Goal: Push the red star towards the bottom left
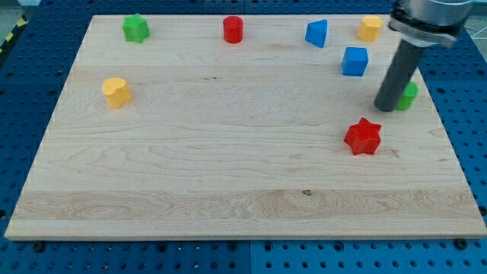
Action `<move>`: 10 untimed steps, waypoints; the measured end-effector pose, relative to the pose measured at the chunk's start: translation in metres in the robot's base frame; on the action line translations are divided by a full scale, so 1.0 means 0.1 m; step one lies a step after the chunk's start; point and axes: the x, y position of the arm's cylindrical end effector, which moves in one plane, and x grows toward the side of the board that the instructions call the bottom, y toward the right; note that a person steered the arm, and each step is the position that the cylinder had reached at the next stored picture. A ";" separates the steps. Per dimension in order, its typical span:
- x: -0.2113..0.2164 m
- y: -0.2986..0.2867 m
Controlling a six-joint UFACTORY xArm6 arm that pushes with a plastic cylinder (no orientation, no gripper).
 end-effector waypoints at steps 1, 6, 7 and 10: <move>0.00 0.05; -0.57 -1.20; -0.19 -1.10; 0.02 -0.52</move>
